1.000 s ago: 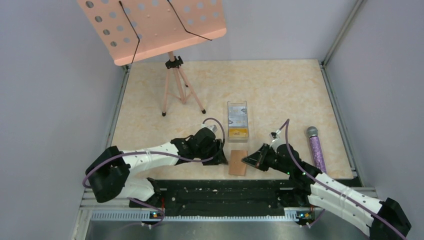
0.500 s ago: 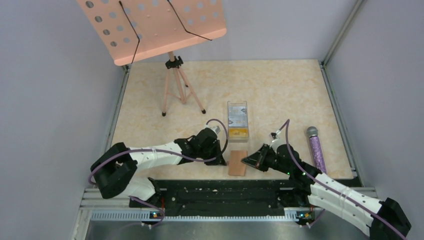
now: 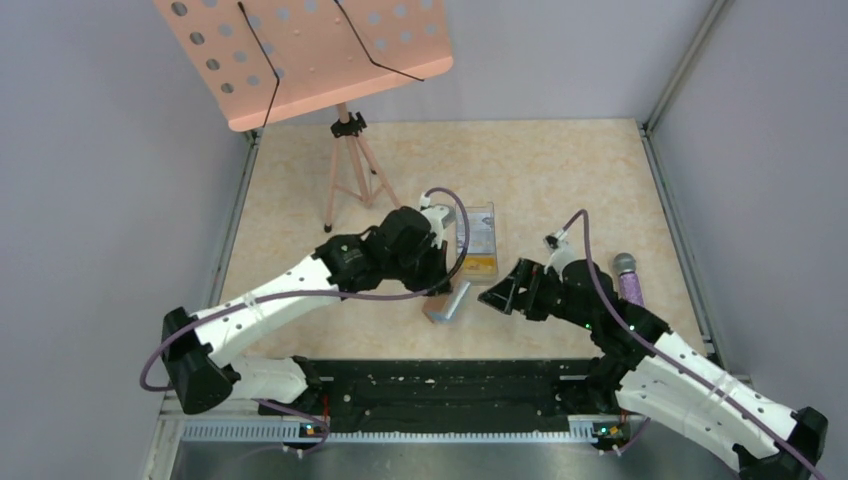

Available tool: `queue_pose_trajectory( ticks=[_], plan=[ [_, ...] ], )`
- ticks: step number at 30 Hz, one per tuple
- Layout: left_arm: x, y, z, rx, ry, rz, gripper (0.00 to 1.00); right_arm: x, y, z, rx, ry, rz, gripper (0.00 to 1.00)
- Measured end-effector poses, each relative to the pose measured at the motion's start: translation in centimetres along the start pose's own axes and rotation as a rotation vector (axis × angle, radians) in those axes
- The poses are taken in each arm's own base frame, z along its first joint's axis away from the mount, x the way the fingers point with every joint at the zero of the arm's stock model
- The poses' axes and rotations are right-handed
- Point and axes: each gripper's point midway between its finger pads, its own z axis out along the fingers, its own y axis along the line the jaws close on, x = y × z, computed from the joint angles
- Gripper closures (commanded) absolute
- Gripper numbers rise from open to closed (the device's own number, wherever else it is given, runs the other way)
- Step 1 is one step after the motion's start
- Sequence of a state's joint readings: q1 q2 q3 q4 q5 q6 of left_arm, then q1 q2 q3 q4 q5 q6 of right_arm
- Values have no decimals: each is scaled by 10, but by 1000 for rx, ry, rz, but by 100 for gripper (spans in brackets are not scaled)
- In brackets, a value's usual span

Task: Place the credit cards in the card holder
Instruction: Open the card holder at the center of the board.

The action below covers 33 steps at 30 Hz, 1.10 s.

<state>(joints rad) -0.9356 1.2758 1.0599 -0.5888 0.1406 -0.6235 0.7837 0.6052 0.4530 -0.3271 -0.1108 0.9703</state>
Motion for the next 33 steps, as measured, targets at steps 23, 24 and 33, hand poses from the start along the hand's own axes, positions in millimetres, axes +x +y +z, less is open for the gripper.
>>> queue_pose_trajectory(
  ticks=[23, 24, 33],
  plan=[
    [2, -83, -129, 369, 146, 520, 100, -42, 127, -49, -400, -33, -500, 1],
    [3, -84, -129, 377, 147, 530, 100, -41, 130, -47, -420, -22, -511, 1],
    [11, -87, -140, 462, 97, 636, 100, -27, 147, -21, -541, 94, -563, 2]
  ],
)
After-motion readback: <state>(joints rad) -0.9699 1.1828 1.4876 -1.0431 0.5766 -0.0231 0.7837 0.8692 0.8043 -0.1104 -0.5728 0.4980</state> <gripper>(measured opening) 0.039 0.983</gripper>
